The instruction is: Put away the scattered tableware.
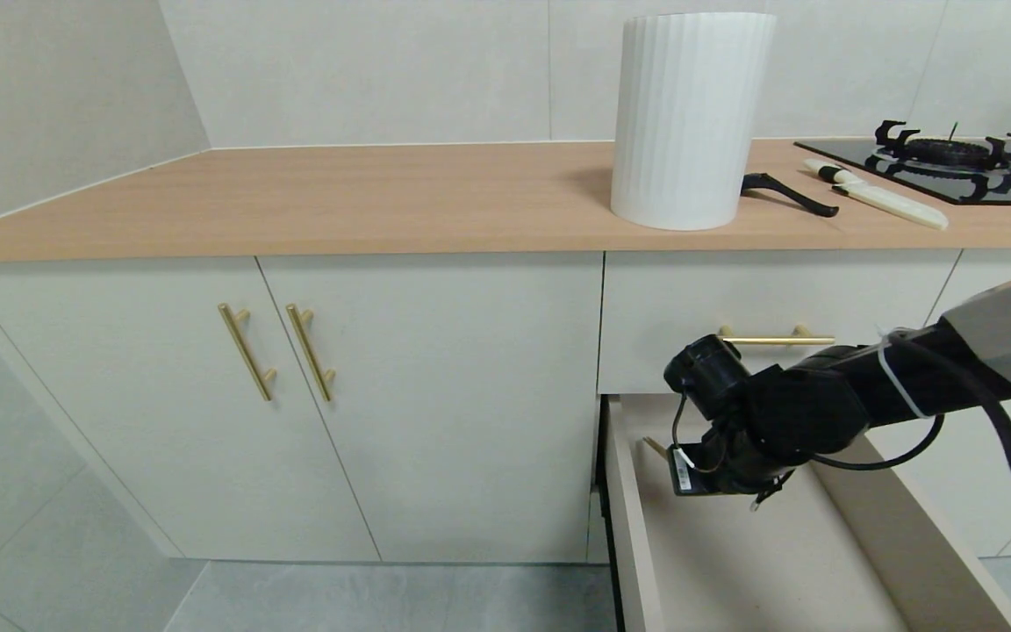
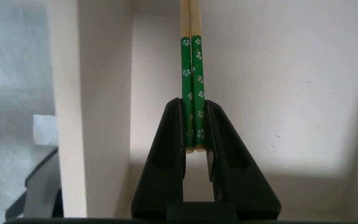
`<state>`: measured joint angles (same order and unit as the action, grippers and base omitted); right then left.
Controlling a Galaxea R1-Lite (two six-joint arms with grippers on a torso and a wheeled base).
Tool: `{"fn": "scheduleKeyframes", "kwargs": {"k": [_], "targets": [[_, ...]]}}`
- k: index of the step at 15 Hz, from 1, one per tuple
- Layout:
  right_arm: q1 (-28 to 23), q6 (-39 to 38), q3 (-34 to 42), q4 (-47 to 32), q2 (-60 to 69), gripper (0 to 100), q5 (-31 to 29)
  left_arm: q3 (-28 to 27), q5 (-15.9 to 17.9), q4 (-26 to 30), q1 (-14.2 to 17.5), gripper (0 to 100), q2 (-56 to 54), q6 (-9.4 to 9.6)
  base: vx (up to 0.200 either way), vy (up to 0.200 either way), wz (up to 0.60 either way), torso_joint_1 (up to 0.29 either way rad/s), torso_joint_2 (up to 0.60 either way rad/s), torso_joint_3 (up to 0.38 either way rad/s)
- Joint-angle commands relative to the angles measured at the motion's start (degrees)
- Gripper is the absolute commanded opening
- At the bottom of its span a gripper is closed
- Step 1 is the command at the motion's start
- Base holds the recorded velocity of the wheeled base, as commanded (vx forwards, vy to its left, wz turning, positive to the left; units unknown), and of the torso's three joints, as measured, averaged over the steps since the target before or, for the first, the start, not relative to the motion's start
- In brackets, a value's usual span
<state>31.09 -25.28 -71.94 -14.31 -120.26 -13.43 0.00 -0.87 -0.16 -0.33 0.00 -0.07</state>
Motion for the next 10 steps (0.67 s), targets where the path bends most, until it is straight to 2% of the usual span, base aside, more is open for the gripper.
{"fn": "scheduleKeyframes", "kwargs": {"k": [1,10], "targets": [[0.0,-0.1,-0.8,0.0,-3.0,0,-0.2,0.0,0.0,0.0,0.0,100,0.0,-0.01,0.0,0.0,0.0,0.0,0.0,0.0],[0.0,-0.2,-1.8,0.0,-11.3,0,-0.8,0.0,0.0,0.0,0.0,100,0.0,-0.01,0.0,0.0,0.0,0.0,0.0,0.0]]}}
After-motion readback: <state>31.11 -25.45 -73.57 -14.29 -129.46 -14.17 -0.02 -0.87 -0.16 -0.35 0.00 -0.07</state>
